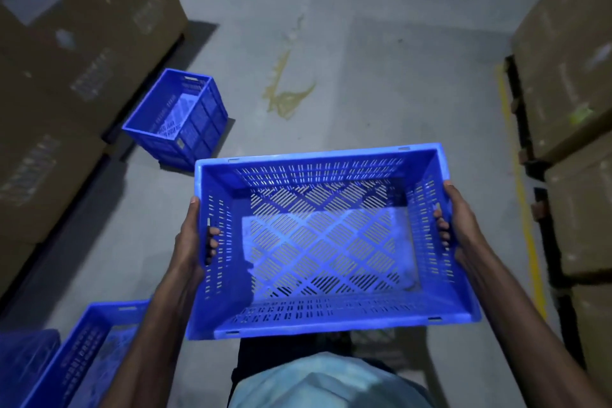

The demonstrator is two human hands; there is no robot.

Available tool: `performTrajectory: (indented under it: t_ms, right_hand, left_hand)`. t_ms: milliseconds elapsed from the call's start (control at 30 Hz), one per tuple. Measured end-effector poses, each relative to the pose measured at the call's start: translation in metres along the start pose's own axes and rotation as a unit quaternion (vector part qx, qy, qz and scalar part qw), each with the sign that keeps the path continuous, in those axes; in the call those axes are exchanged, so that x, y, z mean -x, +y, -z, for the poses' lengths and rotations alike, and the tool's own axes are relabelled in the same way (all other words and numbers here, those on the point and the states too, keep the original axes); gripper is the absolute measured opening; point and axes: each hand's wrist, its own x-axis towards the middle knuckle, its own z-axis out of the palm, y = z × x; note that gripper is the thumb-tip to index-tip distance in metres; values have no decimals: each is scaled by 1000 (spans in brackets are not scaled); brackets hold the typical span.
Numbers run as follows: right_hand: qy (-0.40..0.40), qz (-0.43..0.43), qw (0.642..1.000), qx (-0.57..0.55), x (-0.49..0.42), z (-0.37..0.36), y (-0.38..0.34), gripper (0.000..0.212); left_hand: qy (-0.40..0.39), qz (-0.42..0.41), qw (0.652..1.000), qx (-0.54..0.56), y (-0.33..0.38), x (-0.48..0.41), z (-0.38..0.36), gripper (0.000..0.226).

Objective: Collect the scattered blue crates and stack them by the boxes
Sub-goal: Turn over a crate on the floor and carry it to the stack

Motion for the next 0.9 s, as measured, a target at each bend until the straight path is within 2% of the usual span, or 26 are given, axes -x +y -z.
performTrajectory:
  t_ms: [333, 600, 900]
  right_hand:
    - [-74, 20, 994, 83, -233, -190, -202, 66]
    - [-147, 48, 978, 140, -350, -359, -377, 64]
    - [-244, 85, 942, 213, -479, -600, -522, 59]
  left_hand:
    - [42, 20, 995, 88, 172, -207, -48, 69]
    - [113, 15, 979, 168, 315, -327, -39, 68]
    - [205, 38, 944, 257, 412, -470, -4, 70]
